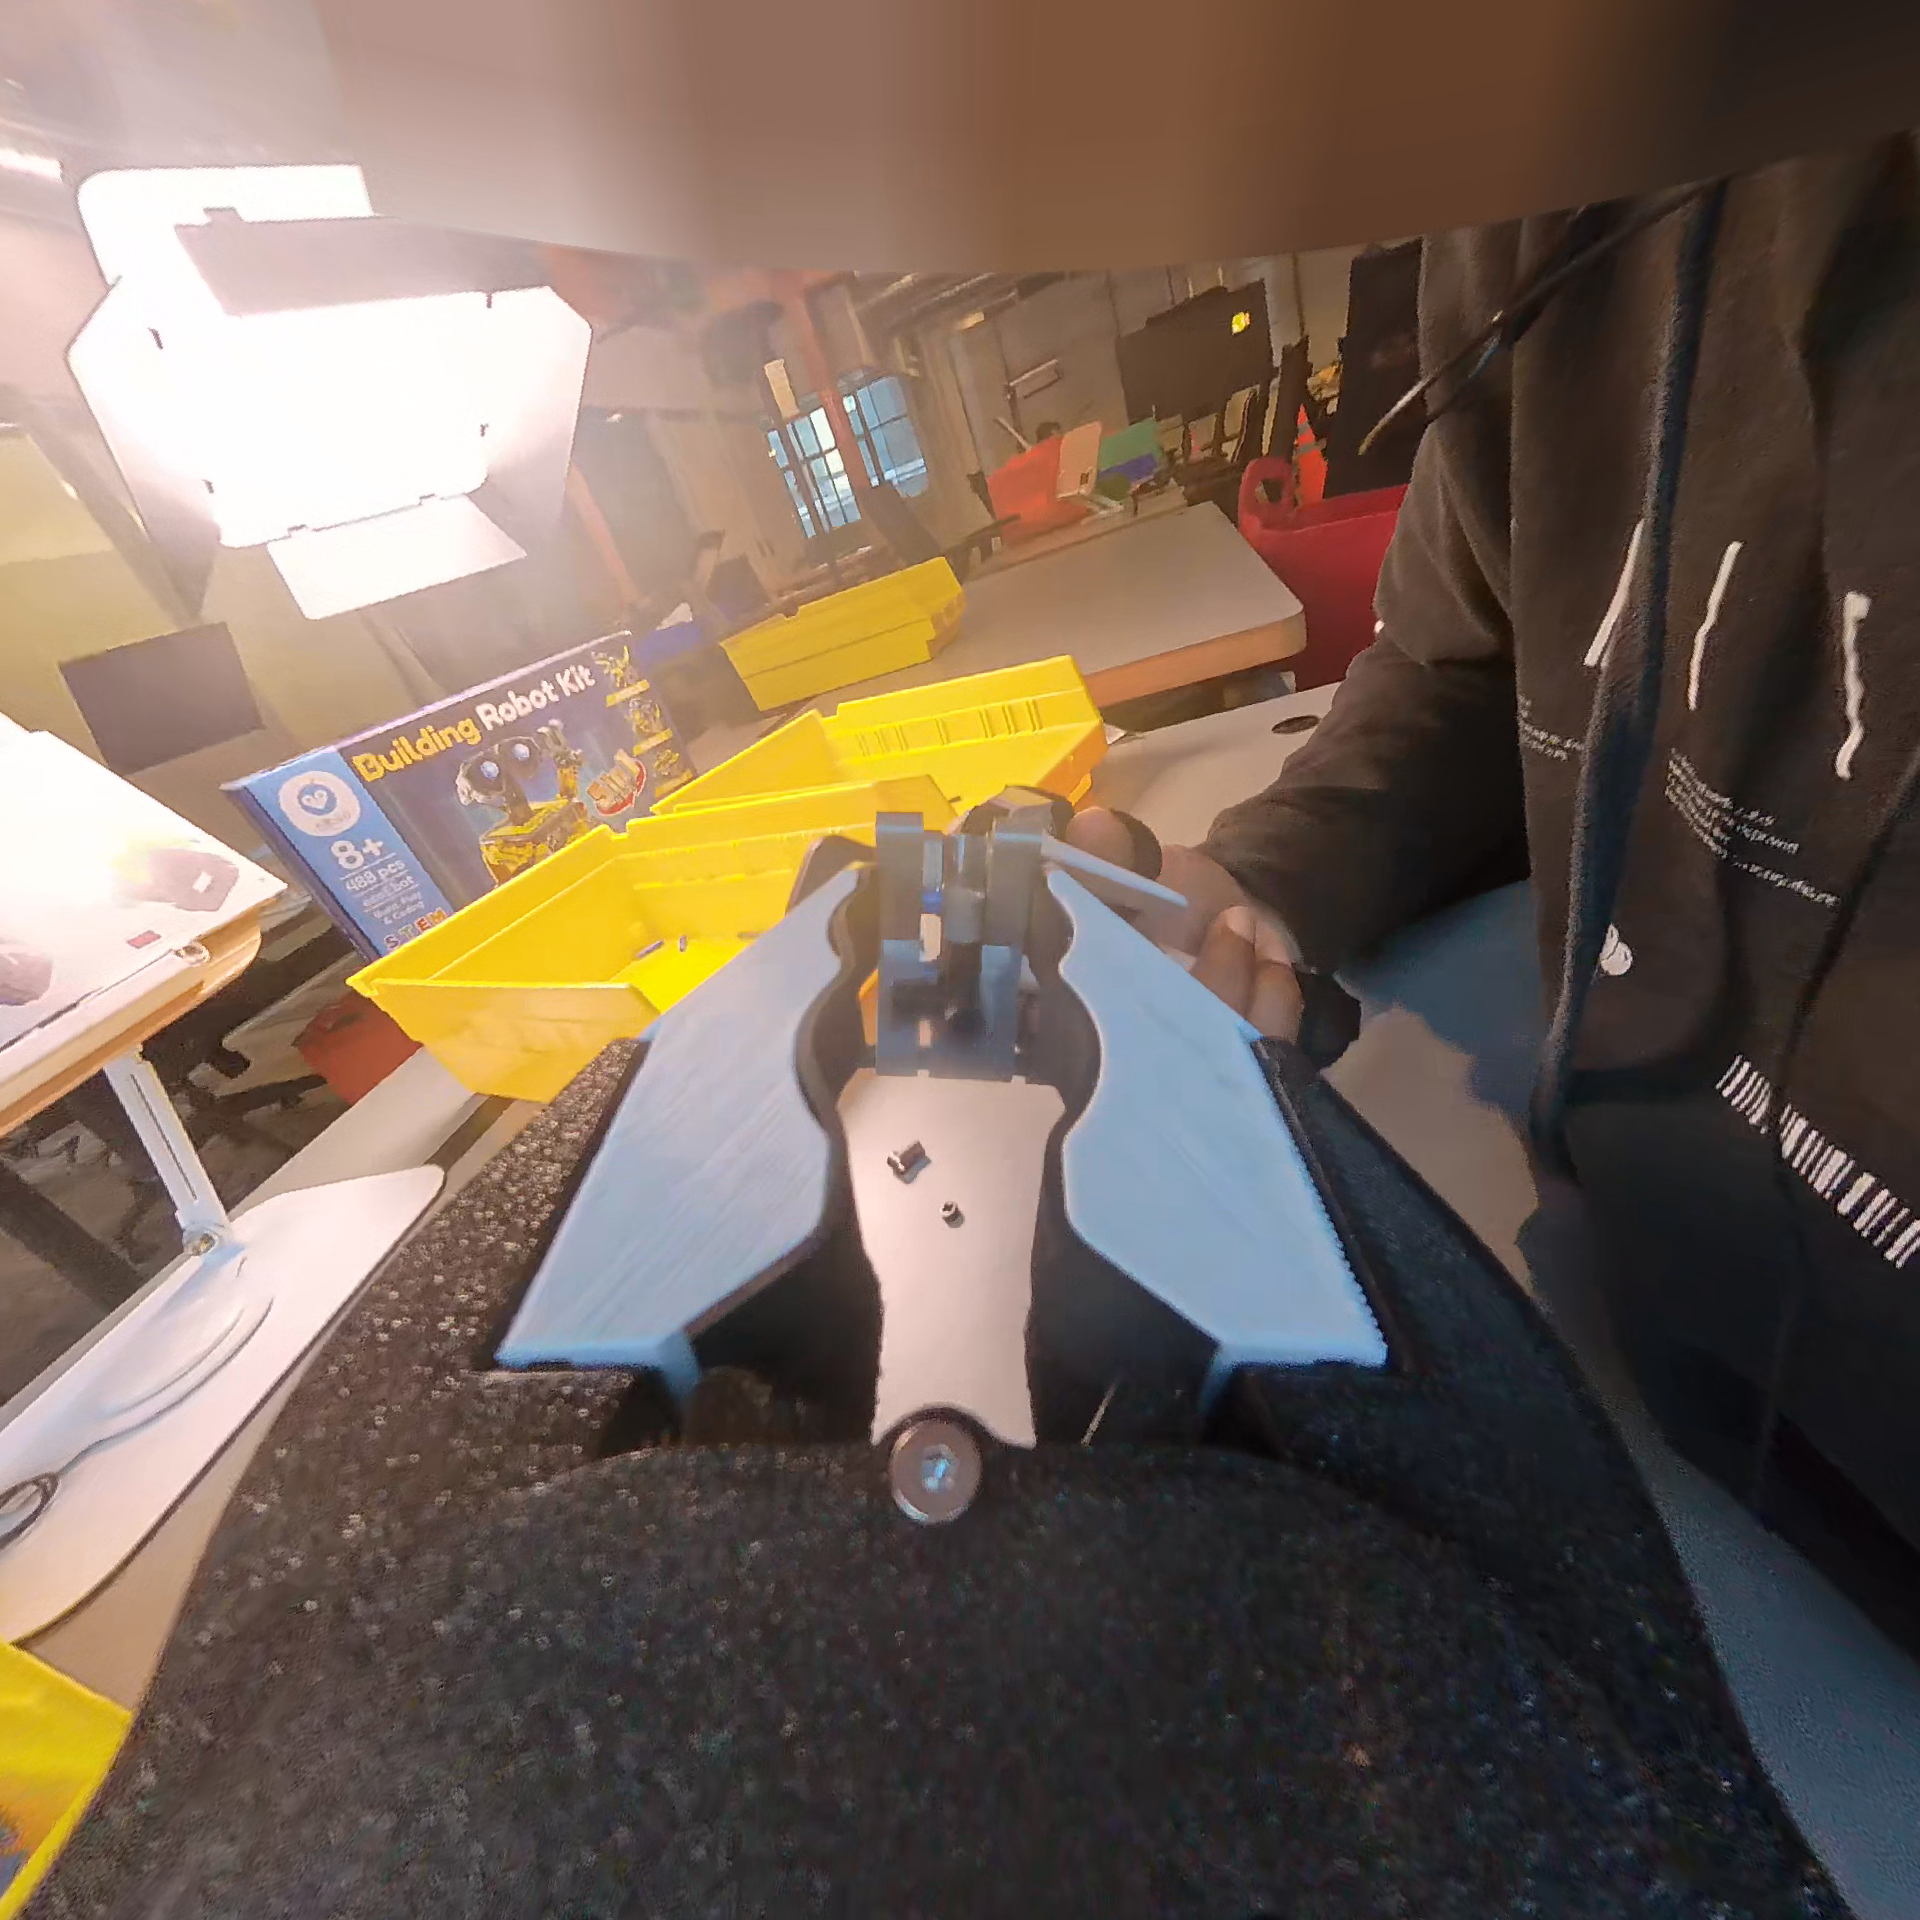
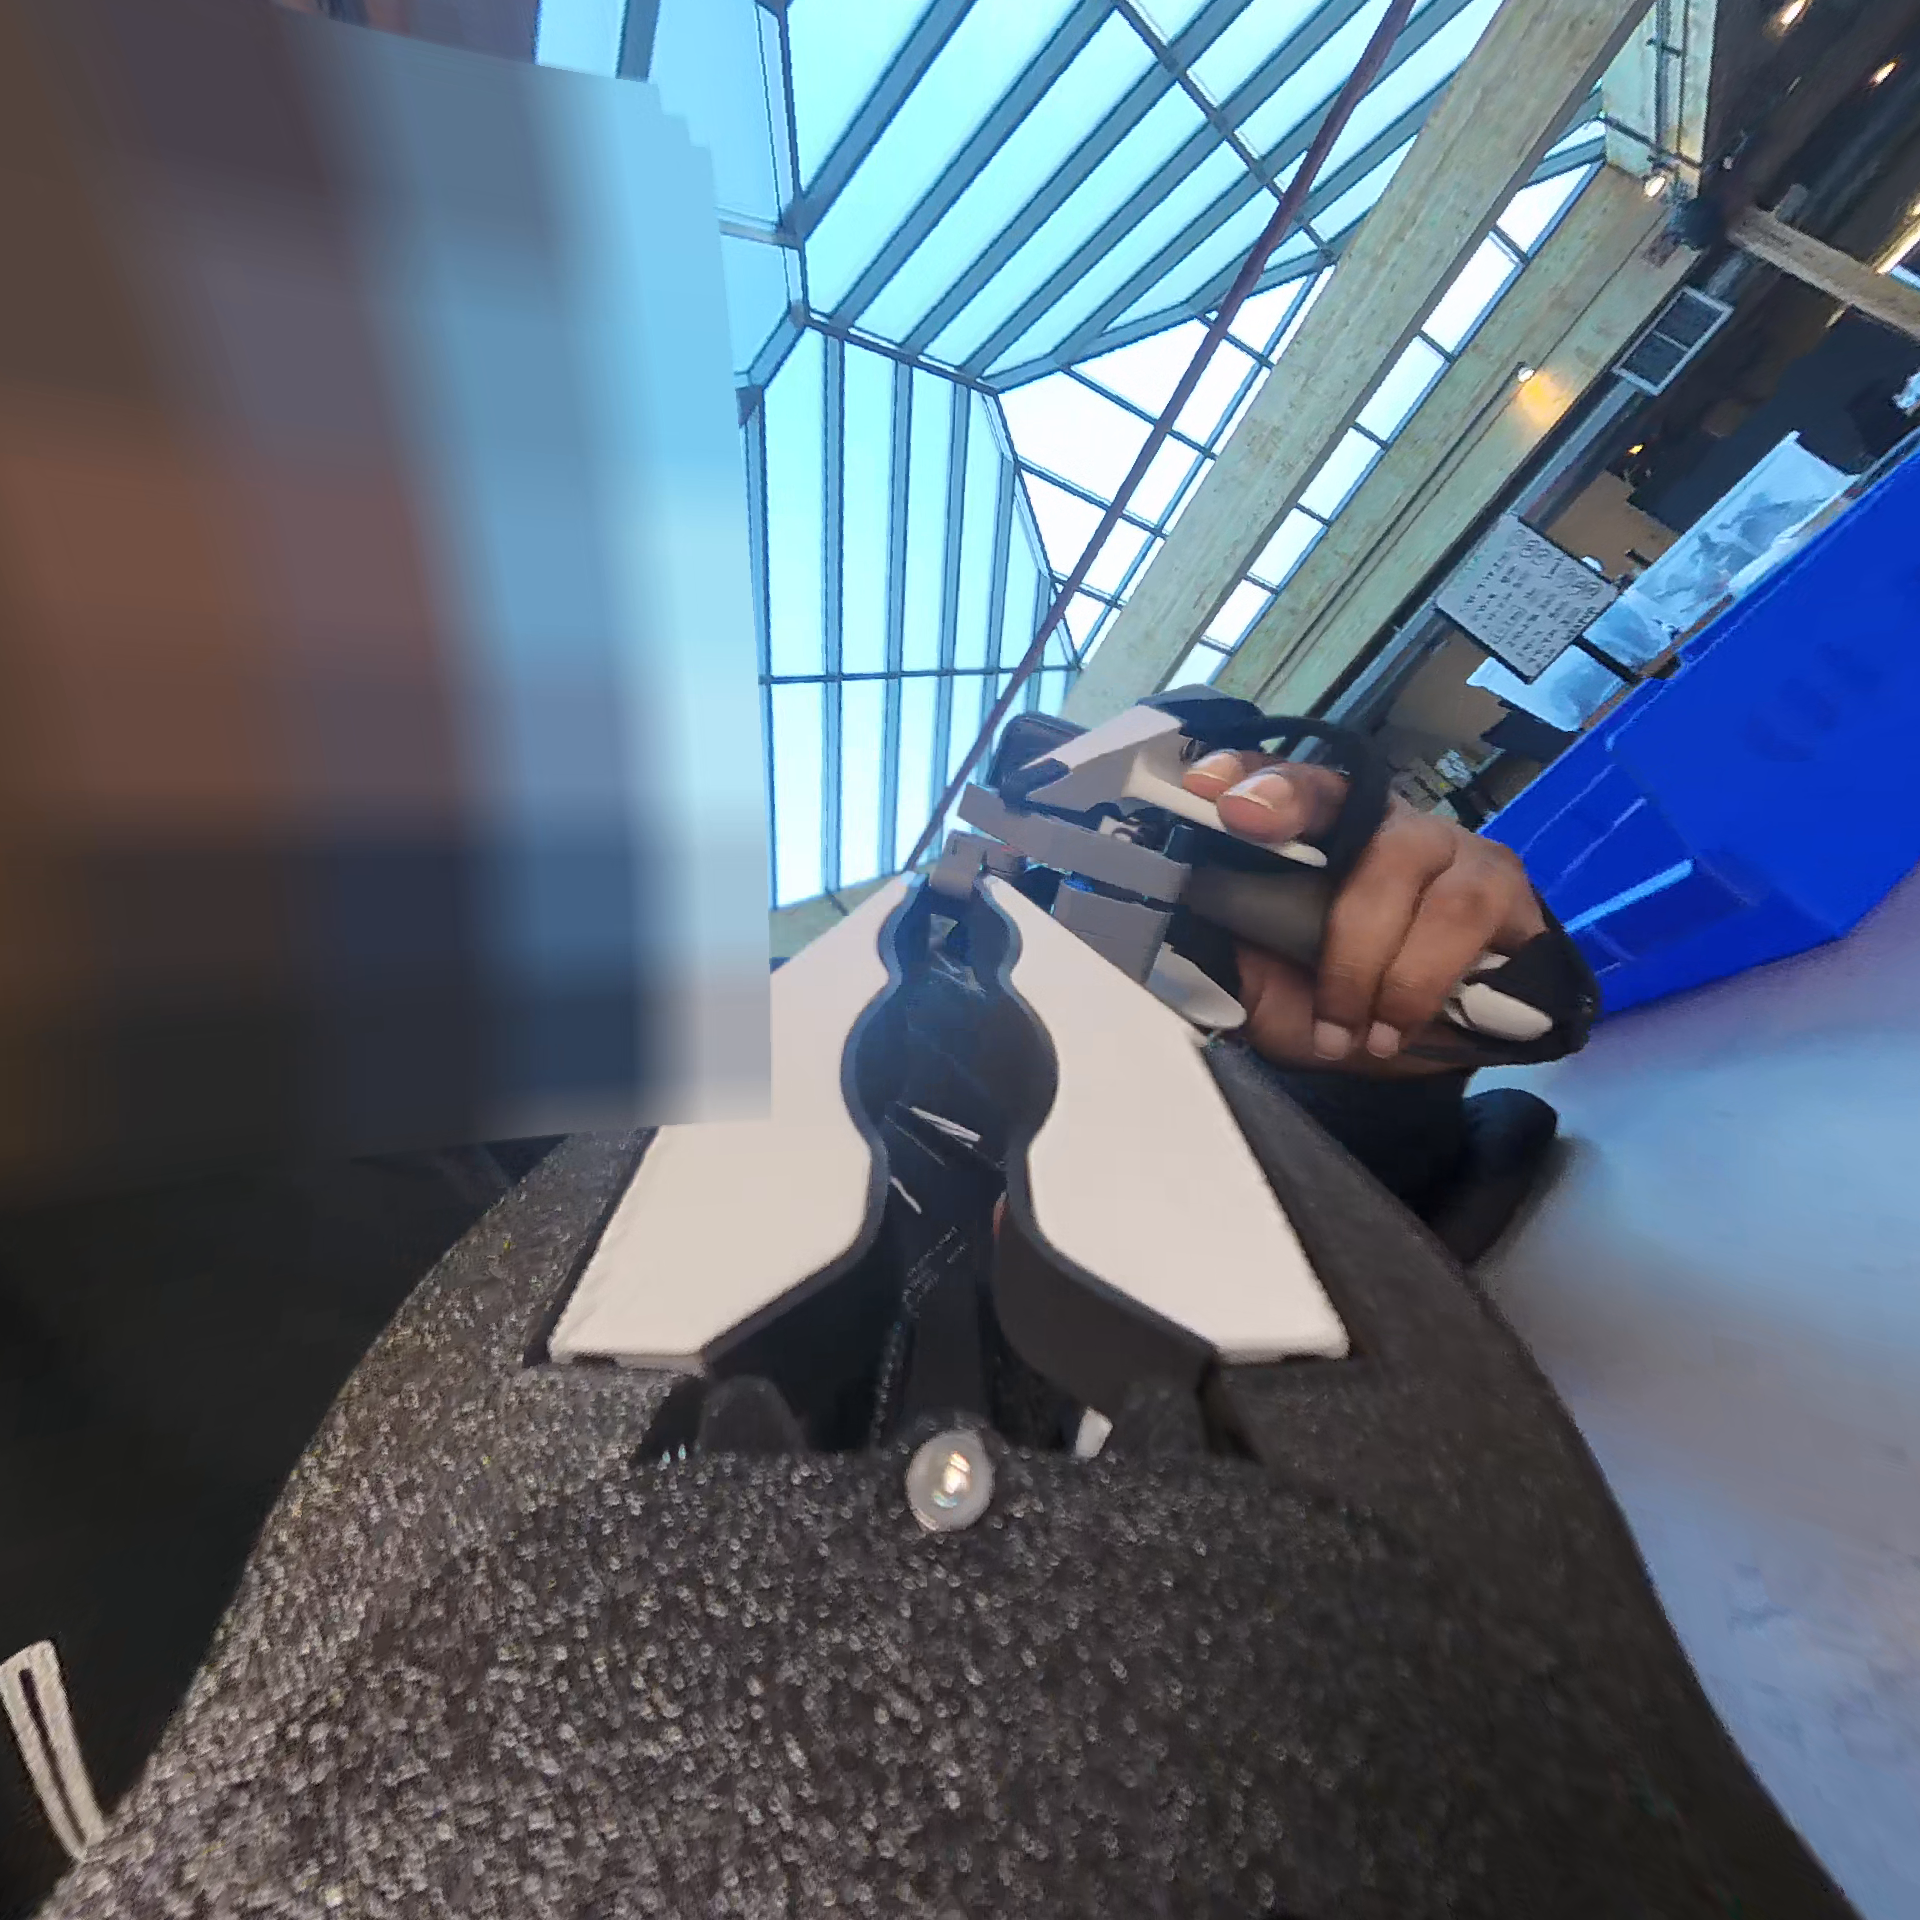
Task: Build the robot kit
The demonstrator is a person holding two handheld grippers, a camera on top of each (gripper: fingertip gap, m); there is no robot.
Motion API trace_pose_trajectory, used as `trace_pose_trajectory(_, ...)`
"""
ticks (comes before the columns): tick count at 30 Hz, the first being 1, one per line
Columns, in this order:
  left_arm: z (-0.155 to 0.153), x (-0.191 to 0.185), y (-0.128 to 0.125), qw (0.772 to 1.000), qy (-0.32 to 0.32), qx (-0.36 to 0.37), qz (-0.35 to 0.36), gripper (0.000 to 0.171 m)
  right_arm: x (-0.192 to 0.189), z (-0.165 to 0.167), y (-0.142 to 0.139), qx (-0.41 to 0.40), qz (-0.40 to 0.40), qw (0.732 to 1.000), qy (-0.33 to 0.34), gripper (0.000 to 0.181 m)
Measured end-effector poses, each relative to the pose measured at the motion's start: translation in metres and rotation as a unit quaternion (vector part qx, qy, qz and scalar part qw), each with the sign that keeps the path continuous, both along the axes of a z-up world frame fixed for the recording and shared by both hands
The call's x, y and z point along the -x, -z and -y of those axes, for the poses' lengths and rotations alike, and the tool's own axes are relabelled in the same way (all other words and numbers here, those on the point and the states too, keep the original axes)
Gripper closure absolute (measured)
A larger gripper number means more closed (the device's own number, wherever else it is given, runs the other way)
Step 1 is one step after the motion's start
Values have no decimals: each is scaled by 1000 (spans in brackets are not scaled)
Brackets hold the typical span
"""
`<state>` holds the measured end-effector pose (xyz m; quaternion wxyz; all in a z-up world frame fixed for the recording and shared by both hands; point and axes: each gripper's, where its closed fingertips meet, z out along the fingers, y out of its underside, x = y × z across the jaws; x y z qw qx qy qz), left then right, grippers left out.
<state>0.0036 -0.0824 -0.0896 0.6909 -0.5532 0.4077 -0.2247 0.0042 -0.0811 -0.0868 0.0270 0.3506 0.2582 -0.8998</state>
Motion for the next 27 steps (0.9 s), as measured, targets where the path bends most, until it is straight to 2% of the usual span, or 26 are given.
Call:
trace_pose_trajectory(1, -2, 1, 4, 1000, -1, 12, -6, 143, 1, -2, 2, -13, 7, 1000, 6, 177)
trace_pose_trajectory(4, -11, 11, 21, 998, -19, 53, -26, 142, 5, -10, 15, -116, 40, 991, 57, 176)
trace_pose_trajectory(6, -10, 15, 27, 994, 9, 107, -1, 142, 5, -16, 22, -217, 56, 969, 102, 177)
trace_pose_trajectory(8, -12, 21, 25, 986, 25, 158, 40, 141, 6, -24, 31, -312, 72, 936, 148, 176)
trace_pose_trajectory(12, -28, 29, 37, 970, -4, 235, 69, 142, 12, -31, 51, -471, 93, 847, 228, 175)
trace_pose_trajectory(14, -31, 26, 47, 965, -10, 256, 58, 145, 14, -27, 54, -524, 83, 809, 253, 175)
trace_pose_trajectory(16, -33, 24, 50, 964, -18, 259, 56, 156, 16, -27, 55, -564, 76, 774, 276, 175)
trace_pose_trajectory(18, -32, 22, 50, 965, -16, 255, 53, 163, 15, -27, 54, -588, 64, 752, 290, 175)
trace_pose_trajectory(20, -29, 20, 49, 965, -3, 256, 50, 164, 13, -23, 50, -586, 52, 756, 286, 176)
trace_pose_trajectory(27, -18, 15, 45, 967, 39, 249, 44, 165, 5, -10, 42, -513, 25, 826, 232, 176)
